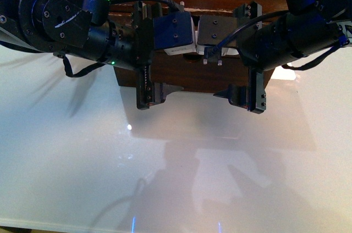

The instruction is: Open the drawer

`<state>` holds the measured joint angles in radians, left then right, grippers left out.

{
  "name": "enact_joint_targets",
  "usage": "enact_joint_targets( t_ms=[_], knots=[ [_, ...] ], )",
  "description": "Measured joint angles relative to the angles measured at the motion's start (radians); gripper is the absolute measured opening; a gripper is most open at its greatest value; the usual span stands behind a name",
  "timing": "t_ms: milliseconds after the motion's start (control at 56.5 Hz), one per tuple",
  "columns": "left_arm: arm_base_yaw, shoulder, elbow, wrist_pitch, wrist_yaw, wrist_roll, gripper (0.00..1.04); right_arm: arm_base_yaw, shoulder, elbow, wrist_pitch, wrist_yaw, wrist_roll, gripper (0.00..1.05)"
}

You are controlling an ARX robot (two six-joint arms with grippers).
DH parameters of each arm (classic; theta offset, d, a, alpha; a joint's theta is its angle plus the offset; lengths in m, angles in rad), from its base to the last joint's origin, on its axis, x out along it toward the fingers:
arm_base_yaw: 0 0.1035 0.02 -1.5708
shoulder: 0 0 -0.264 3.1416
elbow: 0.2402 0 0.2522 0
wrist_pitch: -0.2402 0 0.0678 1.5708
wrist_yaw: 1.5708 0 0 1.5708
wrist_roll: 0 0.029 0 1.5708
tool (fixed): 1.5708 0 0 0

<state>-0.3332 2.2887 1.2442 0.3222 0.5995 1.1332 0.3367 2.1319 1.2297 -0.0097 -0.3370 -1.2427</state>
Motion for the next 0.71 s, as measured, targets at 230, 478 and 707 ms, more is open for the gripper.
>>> enact_joint_targets(
  t_ms=[230, 478, 707],
  knots=[
    [0.001, -0.030, -0.045, -0.002, 0.003, 0.007, 0.96, 0.018, -0.013, -0.033, 0.000, -0.004, -0.011, 0.96],
    [0.001, -0.069, -0.114, 0.012, 0.002, 0.029, 0.96, 0.048, -0.043, -0.094, 0.024, 0.008, -0.011, 0.96],
    [-0.008, -0.110, -0.219, 0.089, -0.012, 0.040, 0.96, 0.087, -0.078, -0.171, 0.074, 0.039, -0.006, 0.96]
  ],
)
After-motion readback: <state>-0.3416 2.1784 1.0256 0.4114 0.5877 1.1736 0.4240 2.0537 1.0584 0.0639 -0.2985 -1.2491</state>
